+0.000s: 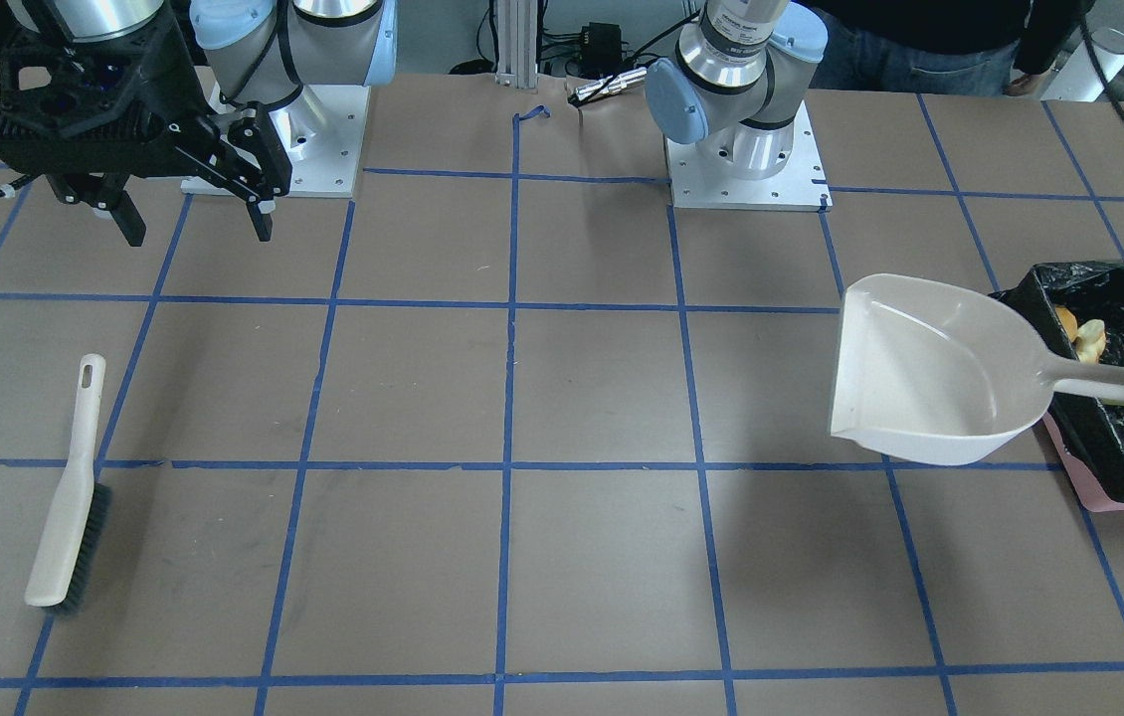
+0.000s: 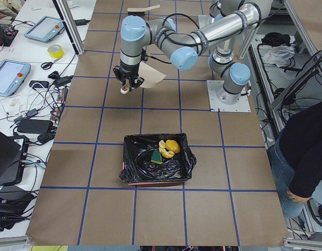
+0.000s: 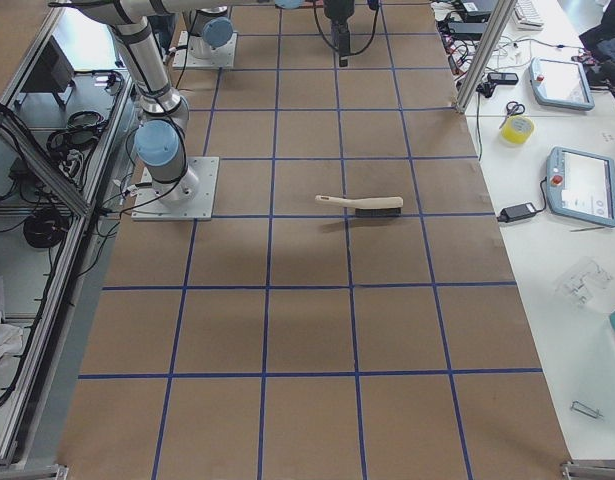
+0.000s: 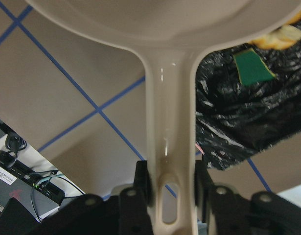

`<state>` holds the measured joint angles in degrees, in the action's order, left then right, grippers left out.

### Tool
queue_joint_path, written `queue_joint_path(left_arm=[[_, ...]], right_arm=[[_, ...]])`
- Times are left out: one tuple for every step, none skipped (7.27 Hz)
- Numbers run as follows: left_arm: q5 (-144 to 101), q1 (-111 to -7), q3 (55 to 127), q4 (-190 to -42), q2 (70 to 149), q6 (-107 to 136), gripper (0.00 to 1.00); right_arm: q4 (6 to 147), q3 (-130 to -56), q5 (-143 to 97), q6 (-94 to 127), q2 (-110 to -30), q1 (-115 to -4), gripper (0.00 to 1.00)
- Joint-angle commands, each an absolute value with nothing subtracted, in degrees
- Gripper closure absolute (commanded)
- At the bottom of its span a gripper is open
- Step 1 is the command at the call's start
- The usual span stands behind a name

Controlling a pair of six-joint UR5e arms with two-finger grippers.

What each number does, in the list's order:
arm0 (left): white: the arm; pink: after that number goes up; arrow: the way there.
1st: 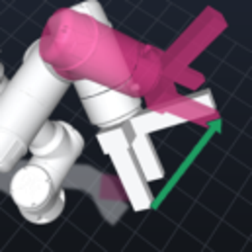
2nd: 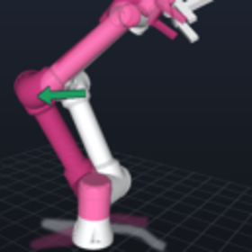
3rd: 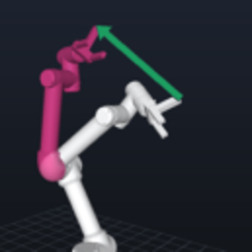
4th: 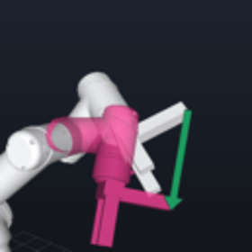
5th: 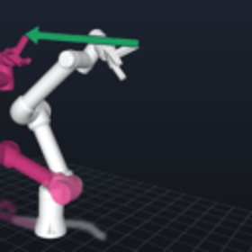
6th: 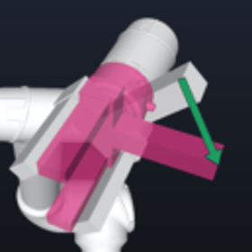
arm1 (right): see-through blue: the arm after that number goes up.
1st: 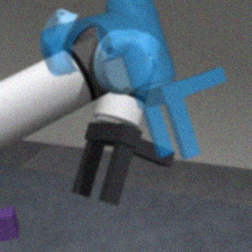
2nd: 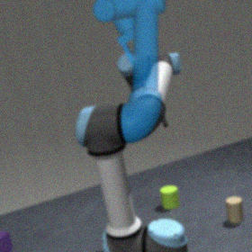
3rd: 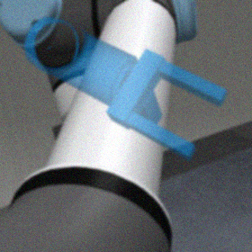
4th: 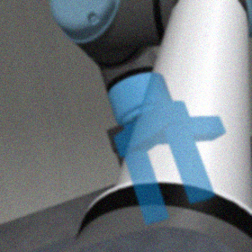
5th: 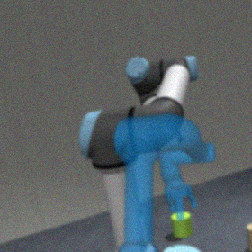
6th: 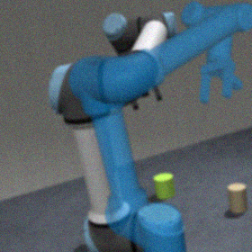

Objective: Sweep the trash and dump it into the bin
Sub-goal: 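Carry the empty dustpan back onto the table with the left gripper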

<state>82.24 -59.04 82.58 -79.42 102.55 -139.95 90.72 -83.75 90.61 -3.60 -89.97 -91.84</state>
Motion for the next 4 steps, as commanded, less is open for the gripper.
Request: queue_joint_path(left_arm=[[81.4,-64.0,82.2,-78.9,109.5,-126.6,1.00],[81.7,-66.6,81.9,-76.5,112.4,-122.4,1.00],[82.9,-68.0,80.9,-75.0,115.5,-119.6,1.00],[83.1,-69.0,79.0,-75.0,118.7,-116.3,1.00]], right_arm=[[90.7,-83.8,90.6,-3.7,-90.0,-91.8,0.00],[90.6,-83.8,90.4,-3.6,-90.0,-91.8,0.00],[90.6,-83.8,90.4,-3.6,-89.8,-91.8,0.00],[90.7,-83.8,90.4,-3.6,-89.7,-91.8,0.00]])
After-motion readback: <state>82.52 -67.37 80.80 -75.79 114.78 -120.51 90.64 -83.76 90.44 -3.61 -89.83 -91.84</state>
